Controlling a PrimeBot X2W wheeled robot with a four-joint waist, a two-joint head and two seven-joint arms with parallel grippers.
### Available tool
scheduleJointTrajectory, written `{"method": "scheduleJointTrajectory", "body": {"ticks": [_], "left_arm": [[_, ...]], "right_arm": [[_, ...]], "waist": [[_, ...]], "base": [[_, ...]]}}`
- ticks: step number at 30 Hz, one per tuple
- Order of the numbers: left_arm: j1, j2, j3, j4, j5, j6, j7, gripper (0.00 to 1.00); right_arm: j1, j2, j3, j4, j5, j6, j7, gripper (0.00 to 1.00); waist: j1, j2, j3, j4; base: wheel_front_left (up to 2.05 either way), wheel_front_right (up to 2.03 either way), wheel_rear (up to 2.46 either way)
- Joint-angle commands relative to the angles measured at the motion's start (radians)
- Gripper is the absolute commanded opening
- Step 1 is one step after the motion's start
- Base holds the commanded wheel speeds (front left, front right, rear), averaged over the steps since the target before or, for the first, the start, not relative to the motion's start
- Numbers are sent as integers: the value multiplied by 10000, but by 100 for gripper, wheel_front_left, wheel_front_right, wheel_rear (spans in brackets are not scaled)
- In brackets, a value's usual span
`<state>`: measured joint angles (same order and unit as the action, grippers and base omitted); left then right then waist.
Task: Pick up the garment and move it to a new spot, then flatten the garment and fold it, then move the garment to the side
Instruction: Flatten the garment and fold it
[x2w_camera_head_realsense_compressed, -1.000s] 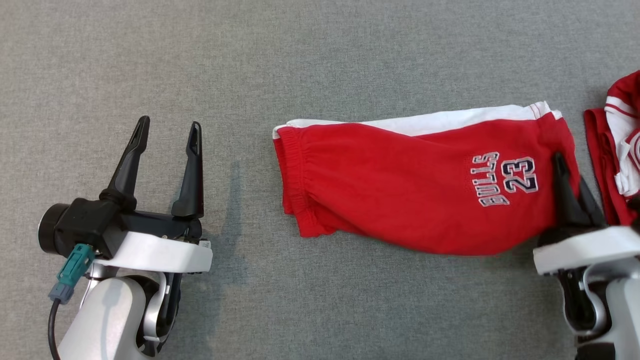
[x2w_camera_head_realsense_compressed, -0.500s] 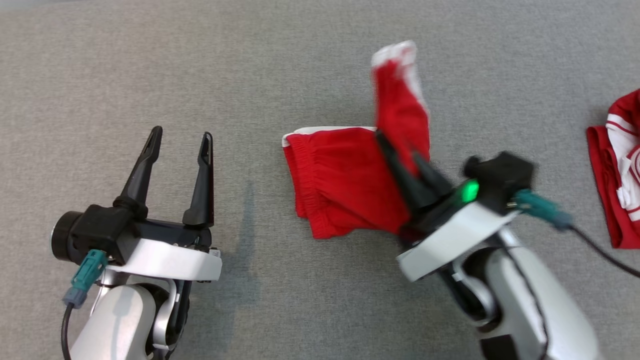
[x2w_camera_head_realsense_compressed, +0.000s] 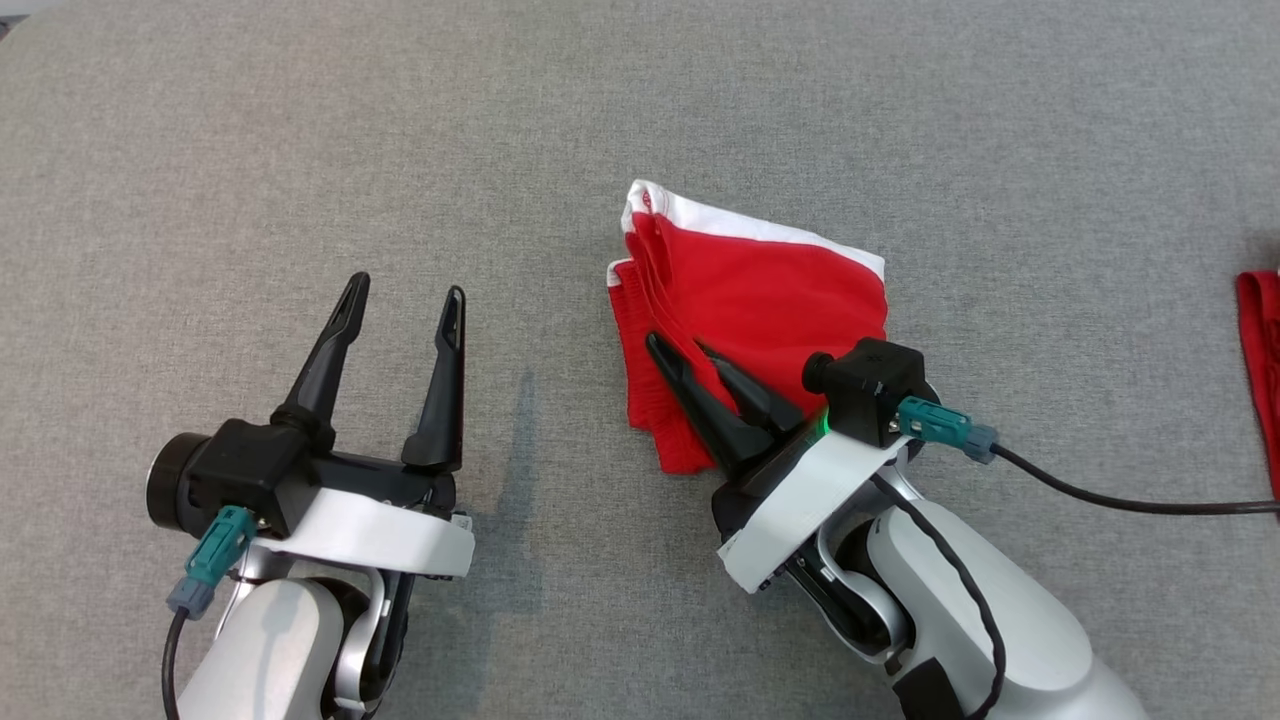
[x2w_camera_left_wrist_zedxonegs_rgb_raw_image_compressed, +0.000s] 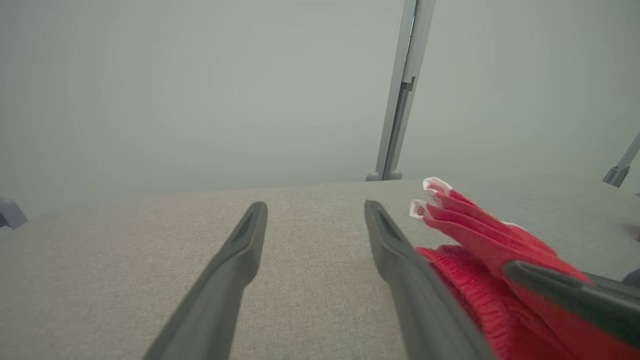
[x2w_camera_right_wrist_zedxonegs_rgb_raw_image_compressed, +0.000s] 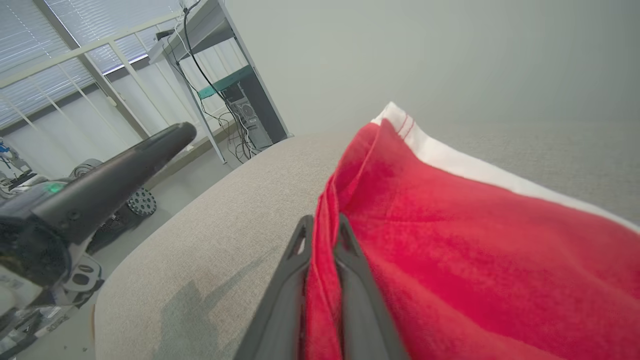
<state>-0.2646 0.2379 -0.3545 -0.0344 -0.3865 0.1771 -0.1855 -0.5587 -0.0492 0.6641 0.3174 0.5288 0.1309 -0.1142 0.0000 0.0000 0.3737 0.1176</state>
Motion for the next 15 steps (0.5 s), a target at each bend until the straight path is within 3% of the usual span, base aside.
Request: {"method": "scheduleJointTrajectory", "body": {"ticks": [1, 8, 15], "left_arm": [[-71, 51, 13, 40, -31, -34, -46, 100], [83, 137, 55, 161, -1, 102, -99, 100], [261, 258, 290, 95, 32, 373, -204, 100]], "right_arm": [[-107, -47, 33, 54, 52, -5, -183, 100], [177, -58, -369, -747, -56, -5, -1053, 100], [1150, -510, -2688, -1982, -1085, -5, -1188, 100]], "waist": [[0, 0, -25, -24], [0, 0, -284, -342], [0, 0, -660, -640]], "base": [[0, 0, 0], [0, 0, 0], [0, 0, 0]]}}
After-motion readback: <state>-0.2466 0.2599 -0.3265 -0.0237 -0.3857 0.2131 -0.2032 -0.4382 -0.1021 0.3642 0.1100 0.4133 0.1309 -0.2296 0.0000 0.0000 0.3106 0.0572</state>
